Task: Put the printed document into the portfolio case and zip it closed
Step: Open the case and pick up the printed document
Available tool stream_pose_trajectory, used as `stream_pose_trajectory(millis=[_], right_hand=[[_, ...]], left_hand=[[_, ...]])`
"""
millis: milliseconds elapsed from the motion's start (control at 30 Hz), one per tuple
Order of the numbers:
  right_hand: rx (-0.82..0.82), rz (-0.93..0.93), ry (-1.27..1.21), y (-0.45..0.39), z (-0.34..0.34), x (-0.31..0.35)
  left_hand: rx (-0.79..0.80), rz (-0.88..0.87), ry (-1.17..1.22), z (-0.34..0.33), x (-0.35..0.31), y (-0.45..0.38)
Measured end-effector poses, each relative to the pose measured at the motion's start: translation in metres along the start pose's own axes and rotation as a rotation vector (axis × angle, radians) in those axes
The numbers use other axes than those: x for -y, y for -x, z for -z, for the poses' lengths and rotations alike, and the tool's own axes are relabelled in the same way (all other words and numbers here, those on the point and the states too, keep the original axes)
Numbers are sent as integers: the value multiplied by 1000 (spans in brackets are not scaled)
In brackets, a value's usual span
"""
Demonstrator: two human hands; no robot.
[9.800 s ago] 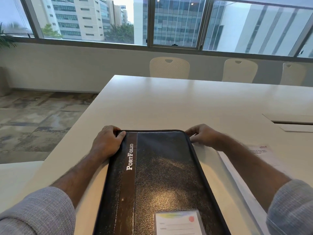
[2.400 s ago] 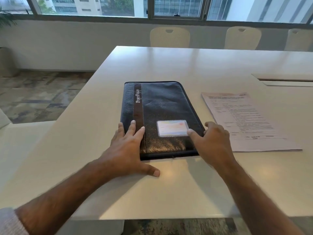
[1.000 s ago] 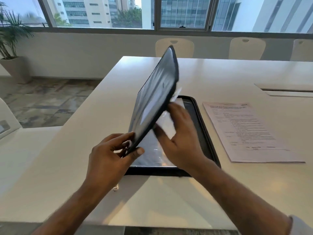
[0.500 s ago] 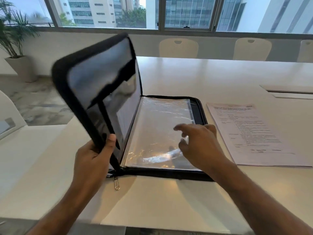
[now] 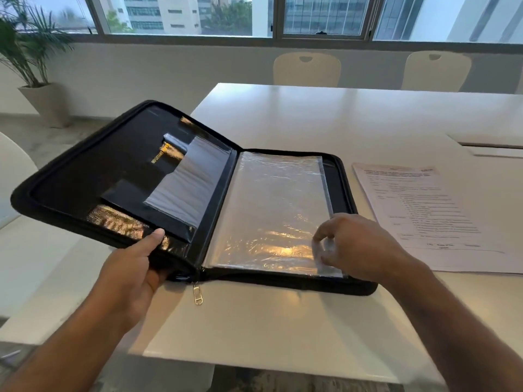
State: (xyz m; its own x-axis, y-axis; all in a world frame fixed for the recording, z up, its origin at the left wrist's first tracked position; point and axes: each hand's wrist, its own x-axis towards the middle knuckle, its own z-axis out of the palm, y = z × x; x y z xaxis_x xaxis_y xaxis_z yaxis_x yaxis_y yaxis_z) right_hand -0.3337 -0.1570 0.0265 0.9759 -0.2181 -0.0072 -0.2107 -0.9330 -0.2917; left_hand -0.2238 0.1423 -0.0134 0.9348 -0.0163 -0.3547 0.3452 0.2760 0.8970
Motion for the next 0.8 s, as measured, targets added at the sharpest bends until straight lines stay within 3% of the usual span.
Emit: stream_pose_trajectory(millis=[167,267,367,500,567,633,733,800], right_hand=[[9,-1,-11,1,0,-1],[17,-8,-26,1,0,-1],[26,-18,-31,0,0,0],[34,-48,-31,-3,-1,4],[37,-50,-36,-3,-1,3],[35,-41,-45,-3,-1,2],[22,-23,-56,-3,-2,-1],[1,-8,-58,-3,-3,-3]], left_hand=[[22,107,106,5,-2,-2],[-15,54,12,6,-1,12],[-275,-204,-237,6,5,30],[-611,-733,-476,-4,4,50],[-544,-941,-632,-11,2,49],[-329,-1028,-835,-18,-3,40],[6,-1032,-1157,-34,-8,18],[130,-961,-1356,-42,-9,1]])
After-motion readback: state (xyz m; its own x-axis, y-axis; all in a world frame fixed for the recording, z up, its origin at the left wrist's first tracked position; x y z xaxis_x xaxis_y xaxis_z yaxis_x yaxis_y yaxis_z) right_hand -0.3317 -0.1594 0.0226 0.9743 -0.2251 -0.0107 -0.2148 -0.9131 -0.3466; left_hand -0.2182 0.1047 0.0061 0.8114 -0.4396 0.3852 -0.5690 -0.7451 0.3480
